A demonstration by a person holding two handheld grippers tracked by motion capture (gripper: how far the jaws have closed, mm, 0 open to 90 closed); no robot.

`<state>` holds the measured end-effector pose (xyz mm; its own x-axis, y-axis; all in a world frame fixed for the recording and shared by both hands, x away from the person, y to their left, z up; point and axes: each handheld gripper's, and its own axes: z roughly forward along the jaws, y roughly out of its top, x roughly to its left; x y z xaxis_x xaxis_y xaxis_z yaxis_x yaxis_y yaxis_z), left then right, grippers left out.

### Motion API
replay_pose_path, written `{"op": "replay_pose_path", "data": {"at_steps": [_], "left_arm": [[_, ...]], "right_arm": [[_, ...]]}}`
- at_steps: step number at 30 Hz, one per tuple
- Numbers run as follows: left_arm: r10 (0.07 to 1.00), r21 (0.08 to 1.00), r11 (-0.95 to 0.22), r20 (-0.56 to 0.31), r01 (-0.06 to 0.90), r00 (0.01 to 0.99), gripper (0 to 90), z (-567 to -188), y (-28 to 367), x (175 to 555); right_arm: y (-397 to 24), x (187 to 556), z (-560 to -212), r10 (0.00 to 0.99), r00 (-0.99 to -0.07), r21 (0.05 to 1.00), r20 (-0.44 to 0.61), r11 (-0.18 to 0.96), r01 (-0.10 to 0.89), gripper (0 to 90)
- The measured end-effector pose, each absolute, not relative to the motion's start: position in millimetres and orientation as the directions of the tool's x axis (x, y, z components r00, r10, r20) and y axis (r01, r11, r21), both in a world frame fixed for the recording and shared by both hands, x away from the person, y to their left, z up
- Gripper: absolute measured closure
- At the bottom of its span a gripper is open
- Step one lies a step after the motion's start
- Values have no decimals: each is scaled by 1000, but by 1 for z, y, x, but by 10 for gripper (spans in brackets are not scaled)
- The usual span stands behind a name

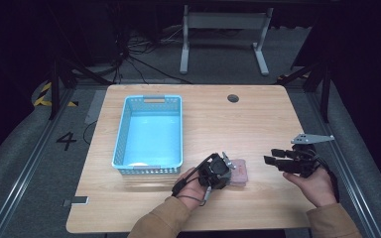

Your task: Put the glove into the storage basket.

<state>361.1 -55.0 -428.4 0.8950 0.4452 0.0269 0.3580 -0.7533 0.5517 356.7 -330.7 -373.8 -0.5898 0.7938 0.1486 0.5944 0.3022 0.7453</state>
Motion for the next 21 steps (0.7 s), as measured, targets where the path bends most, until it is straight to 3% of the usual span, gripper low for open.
{"op": "replay_pose_path", "data": {"at_steps": [21], "left_arm": [[463, 664, -680, 59, 312, 884, 678, -343, 16, 378]], "right_arm": [[-327, 369, -371, 781, -603, 754, 163, 296, 587, 520]]}}
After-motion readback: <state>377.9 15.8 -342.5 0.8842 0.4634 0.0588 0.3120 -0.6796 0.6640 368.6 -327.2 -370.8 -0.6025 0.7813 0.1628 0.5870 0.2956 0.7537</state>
